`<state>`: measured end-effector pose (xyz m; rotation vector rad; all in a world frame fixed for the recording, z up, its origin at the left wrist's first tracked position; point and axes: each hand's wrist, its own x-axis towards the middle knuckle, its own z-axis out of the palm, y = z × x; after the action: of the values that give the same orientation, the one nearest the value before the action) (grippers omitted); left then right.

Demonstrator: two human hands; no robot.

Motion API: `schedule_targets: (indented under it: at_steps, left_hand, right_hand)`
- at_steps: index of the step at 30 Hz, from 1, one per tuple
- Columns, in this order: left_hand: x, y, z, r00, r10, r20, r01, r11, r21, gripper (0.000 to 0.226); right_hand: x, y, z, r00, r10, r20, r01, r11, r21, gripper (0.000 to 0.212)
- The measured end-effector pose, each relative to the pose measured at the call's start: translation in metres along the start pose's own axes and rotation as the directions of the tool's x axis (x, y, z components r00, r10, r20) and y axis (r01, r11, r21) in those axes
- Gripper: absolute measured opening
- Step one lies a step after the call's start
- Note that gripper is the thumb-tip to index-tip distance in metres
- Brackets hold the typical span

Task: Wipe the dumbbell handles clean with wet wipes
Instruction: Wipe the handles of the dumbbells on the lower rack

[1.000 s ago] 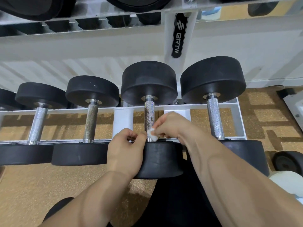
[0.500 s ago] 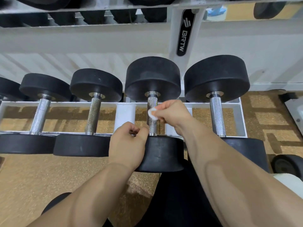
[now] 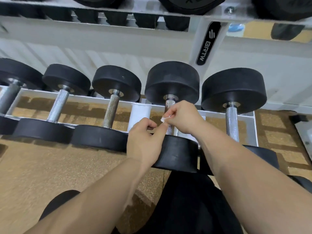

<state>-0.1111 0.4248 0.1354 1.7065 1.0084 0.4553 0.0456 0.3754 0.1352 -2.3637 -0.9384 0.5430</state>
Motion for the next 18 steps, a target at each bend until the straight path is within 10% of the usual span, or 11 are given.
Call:
schedule_targets:
  at_steps: [4,10,18]
  left_hand:
    - [-0.004,-0.001,-0.014,0.997,0.061,0.05,-0.056,0.995,-0.088,0.031]
    - [0.012,-0.012,-0.094,0.899,0.396,-0.185,-0.329,0.892,0.31,0.019]
    - [0.07,-0.053,-0.14,0.971,0.044,-0.234,0.063,0.901,0.43,0.051]
  right_hand:
    - [-0.009,-0.017,-0.011,0.964,-0.064,0.259,0.117,0.974,-0.193,0.006]
    - [0.002,-0.05,0.009,0.995,-0.101,-0.015,0.097,0.896,0.432,0.004]
    - [0.029,-0.094,0.044,0.993,-0.116,0.036,0.088,0.893,0.442,0.002]
